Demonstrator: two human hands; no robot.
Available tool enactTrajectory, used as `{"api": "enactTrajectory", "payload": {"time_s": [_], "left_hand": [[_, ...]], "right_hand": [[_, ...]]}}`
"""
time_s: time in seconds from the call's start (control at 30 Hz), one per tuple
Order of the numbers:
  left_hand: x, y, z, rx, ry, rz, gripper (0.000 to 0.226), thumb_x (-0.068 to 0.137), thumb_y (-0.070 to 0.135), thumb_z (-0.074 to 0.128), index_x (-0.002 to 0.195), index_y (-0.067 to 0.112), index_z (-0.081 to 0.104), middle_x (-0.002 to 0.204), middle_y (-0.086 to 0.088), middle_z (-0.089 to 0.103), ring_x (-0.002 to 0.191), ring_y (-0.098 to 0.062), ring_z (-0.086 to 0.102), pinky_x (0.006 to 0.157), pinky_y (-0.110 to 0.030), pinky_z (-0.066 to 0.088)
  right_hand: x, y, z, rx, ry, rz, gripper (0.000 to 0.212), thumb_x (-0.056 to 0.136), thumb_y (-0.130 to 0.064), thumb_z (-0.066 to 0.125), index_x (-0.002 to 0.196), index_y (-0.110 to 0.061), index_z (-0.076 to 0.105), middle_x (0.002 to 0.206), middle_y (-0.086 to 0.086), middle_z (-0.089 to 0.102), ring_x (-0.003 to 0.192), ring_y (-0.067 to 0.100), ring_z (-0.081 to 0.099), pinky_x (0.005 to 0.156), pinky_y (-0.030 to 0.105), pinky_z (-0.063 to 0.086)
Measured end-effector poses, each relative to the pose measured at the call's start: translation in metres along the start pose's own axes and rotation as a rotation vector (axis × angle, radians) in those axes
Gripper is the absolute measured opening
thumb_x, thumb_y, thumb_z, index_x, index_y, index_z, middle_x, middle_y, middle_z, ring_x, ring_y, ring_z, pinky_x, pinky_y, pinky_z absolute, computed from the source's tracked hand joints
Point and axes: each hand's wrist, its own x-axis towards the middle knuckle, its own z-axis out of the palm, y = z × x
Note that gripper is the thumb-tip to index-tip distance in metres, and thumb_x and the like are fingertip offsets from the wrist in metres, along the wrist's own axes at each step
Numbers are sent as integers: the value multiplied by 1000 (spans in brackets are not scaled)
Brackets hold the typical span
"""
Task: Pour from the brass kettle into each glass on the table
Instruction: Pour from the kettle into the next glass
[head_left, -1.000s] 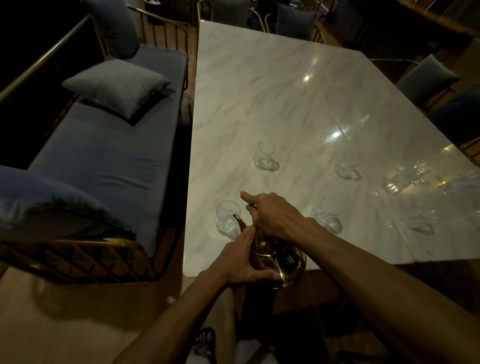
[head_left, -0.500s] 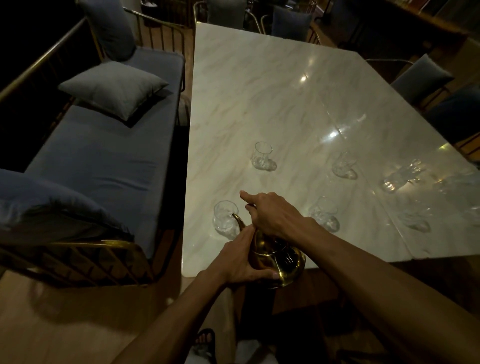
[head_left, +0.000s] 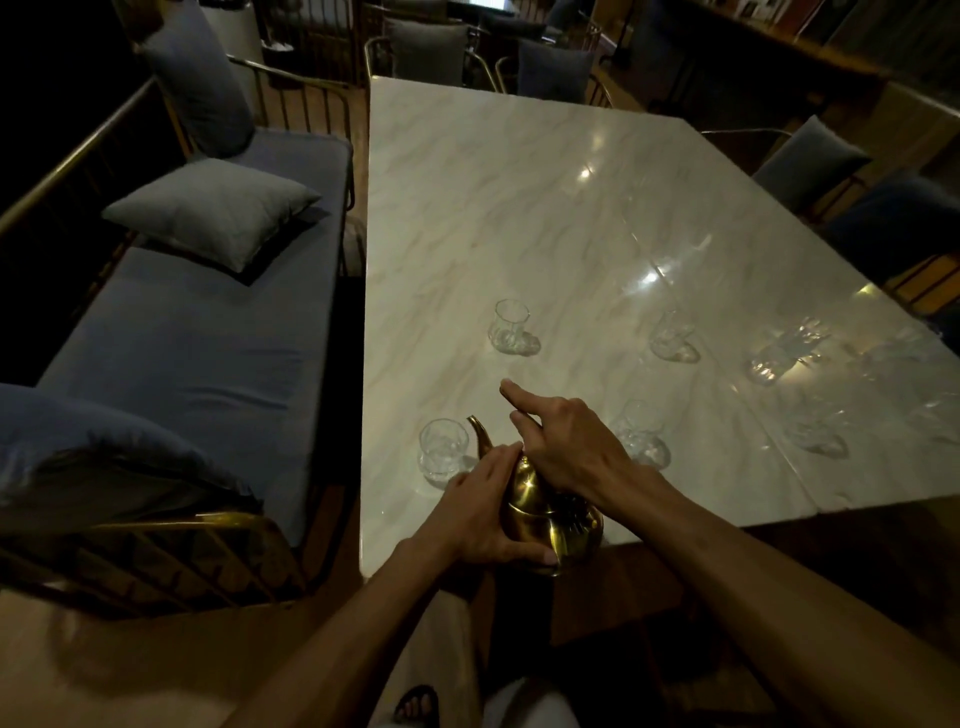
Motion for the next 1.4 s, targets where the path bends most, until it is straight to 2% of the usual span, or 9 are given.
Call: {"api": "enactTrajectory", "payload": {"time_s": [0.17, 0.4, 0.5, 0.6, 0.8, 0.93, 1.07, 1.17, 1.4], "left_hand": [[23, 14, -14, 37, -14, 39, 129, 61, 87, 76, 164, 32, 18, 166, 7, 37, 149, -18, 43, 119, -54, 40], [81, 32, -38, 80, -40, 54, 127, 63, 80, 80, 163, 33, 16, 165, 5, 38, 147, -20, 46, 121, -54, 38], [109, 36, -50, 89, -41, 56, 124, 66, 74, 83, 163, 32, 18, 164, 4, 40, 146, -22, 47, 121, -54, 38], [142, 36, -62, 70, -61, 45, 122, 67, 69, 86, 163, 33, 20, 163, 3, 43, 145, -24, 49, 121, -53, 39], [203, 24, -74, 29, -95, 16, 123, 64, 72, 84, 162, 36, 18, 163, 3, 42, 143, -25, 52, 118, -49, 45], [235, 14, -74, -22, -81, -14, 123, 63, 70, 87, 161, 37, 19, 163, 4, 43, 143, -24, 52, 118, -48, 46], [260, 4, -71, -73, -73, -41, 121, 64, 65, 91, 160, 37, 22, 161, 6, 45, 142, -21, 52, 118, -45, 46], [274, -2, -68, -98, -64, -54, 120, 65, 63, 92, 160, 36, 24, 160, 7, 45, 142, -19, 51, 118, -45, 46], [295, -12, -56, -163, -45, -88, 120, 65, 61, 93, 161, 35, 24, 159, 6, 47, 141, -19, 52, 117, -45, 47]], "right_hand": [[12, 8, -18, 5, 75, -7, 45, 99, -28, 45, 144, -27, 44, 115, 14, 70, 84, 27, 67, 79, 36, 54], [52, 31, -51, 13, 123, 3, 44, 99, -28, 46, 143, -26, 46, 139, 9, 55, 123, 26, 55, 100, 32, 45], [77, 43, -63, 5, 127, -17, 45, 99, -28, 45, 144, -25, 45, 139, 9, 55, 124, 27, 55, 101, 36, 46], [106, 56, -74, -1, 131, -24, 45, 100, -27, 44, 145, -23, 43, 139, 9, 55, 123, 26, 56, 100, 33, 46], [161, 79, -90, -19, 96, -35, 45, 101, -26, 42, 146, -20, 42, 137, 11, 56, 115, 26, 61, 94, 32, 49], [194, 93, -96, -6, 41, -20, 45, 101, -25, 43, 146, -19, 42, 141, 9, 53, 124, 26, 55, 100, 33, 46], [220, 106, -97, -32, -2, -7, 46, 101, -25, 44, 146, -20, 42, 141, 10, 53, 107, 27, 65, 93, 35, 52], [236, 115, -97, -54, -39, 8, 45, 100, -25, 44, 145, -21, 43, 139, 12, 55, 114, 28, 61, 95, 35, 50], [264, 131, -93, -96, -139, 22, 44, 101, -25, 42, 145, -23, 43, 133, 16, 59, 103, 28, 64, 90, 38, 52]]}}
